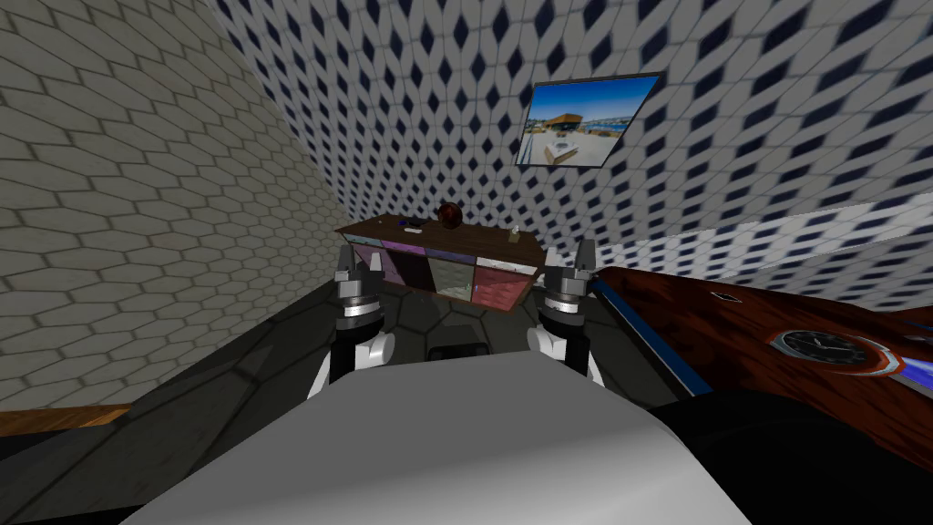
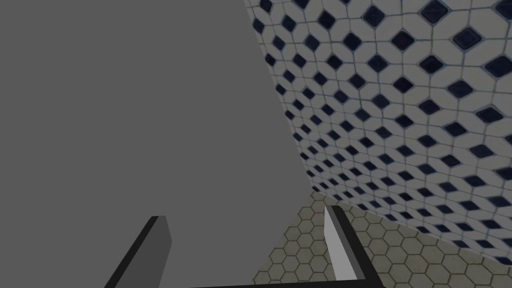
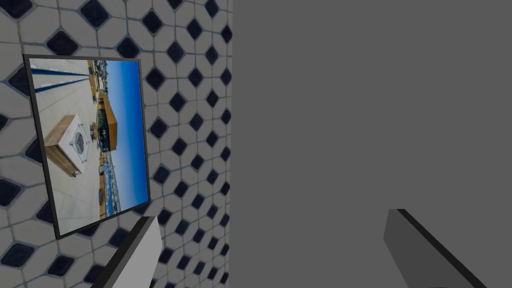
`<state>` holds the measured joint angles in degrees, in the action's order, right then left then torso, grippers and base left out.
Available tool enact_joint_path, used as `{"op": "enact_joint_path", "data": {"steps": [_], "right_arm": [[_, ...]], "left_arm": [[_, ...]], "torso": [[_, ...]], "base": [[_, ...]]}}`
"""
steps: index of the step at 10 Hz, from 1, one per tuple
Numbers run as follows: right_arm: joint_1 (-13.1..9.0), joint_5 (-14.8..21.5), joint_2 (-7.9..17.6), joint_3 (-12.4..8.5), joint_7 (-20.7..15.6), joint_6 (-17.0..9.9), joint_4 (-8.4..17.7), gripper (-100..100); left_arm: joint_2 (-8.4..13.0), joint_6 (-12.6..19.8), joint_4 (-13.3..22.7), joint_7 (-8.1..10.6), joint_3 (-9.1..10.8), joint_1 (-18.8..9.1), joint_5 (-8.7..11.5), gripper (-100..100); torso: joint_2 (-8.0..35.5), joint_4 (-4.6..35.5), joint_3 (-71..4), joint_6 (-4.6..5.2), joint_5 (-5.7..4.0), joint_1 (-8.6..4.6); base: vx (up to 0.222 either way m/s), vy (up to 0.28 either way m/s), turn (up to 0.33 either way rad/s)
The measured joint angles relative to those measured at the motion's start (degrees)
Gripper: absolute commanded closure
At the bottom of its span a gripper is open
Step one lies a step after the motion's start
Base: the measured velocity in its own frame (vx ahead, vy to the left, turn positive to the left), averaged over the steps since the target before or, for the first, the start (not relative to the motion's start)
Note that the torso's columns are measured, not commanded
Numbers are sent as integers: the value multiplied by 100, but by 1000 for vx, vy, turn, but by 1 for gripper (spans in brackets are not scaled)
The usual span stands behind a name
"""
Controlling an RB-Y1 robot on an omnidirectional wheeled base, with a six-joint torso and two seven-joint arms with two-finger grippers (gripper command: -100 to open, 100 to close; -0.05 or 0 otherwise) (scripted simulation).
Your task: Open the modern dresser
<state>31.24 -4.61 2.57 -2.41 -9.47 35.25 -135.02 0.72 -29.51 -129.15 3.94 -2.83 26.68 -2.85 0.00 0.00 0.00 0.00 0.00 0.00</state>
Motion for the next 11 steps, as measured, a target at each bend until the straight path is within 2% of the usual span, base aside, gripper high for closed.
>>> {"op": "enact_joint_path", "data": {"steps": [2,9,10,11], "right_arm": [[0,0,0,0,0,0,0,0],[0,0,0,0,0,1,-2,0],[0,0,0,0,0,1,-2,0],[0,0,0,0,0,0,0,0]], "left_arm": [[0,0,0,0,0,0,0,0],[0,-1,-2,0,0,0,0,0],[0,-1,-2,0,0,0,0,-100],[103,-16,40,-7,2,-11,-3,-100]], "torso": [[597,600,-1200,0,0,0],[3539,3537,-7073,0,0,0],[3962,3960,-7919,0,0,0],[4150,4148,-8316,0,1,1]], "base": [[0,0,0],[0,0,0],[23,-1,-8],[41,0,-12]]}}
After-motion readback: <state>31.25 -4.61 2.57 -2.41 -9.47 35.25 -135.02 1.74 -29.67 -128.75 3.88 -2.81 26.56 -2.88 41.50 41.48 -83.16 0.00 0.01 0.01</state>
